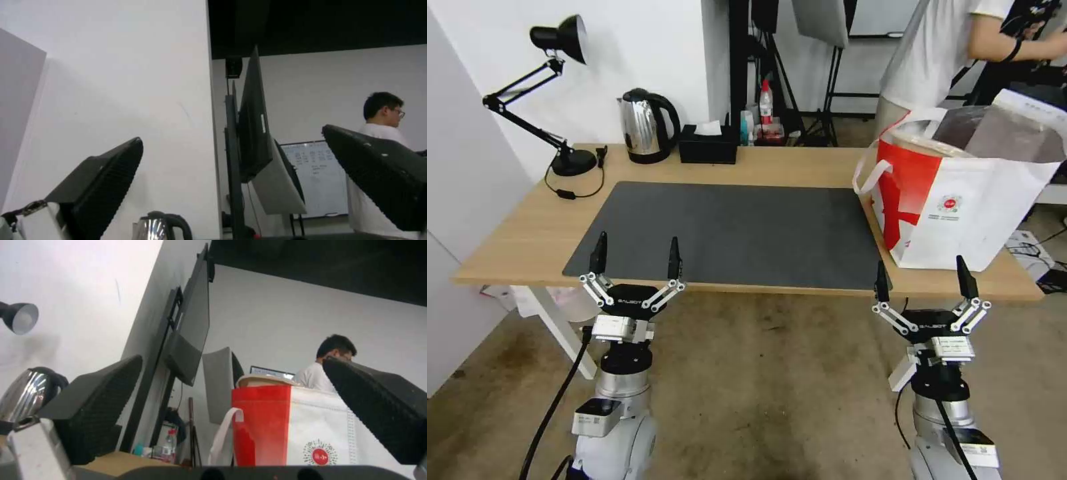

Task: Pick up the trash from the table and place it into the takeout bag.

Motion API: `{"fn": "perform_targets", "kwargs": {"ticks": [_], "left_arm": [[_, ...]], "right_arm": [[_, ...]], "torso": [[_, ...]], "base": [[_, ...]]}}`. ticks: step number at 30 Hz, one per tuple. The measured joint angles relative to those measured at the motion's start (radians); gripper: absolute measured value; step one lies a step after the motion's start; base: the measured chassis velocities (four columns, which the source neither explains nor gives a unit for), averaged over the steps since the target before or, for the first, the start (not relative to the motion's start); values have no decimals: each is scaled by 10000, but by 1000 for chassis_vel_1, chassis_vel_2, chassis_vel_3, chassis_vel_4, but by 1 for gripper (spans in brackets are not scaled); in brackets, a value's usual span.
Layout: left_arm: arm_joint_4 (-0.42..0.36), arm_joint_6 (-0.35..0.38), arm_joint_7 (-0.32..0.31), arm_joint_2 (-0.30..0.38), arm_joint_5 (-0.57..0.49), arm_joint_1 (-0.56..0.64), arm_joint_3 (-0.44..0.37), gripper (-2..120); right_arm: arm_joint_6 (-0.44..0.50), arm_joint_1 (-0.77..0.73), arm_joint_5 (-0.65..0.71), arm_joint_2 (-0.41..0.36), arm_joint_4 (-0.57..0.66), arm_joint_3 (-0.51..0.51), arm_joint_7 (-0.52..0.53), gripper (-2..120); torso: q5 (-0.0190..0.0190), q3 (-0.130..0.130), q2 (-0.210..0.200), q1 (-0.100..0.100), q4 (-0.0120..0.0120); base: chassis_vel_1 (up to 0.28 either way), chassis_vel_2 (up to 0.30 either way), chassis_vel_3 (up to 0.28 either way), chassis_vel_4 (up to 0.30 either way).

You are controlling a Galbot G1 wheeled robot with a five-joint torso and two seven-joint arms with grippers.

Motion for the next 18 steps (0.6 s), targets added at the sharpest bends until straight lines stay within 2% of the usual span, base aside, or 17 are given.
{"fn": "perform_targets", "kwargs": {"ticks": [18], "left_arm": [[0, 18, -7, 10, -9, -6, 3, 100]], "right_arm": [[-3, 1, 0, -1, 12, 0, -3, 100]], "torso": [[0, 0, 0, 0, 0]], "base": [[0, 0, 0, 0]]}}
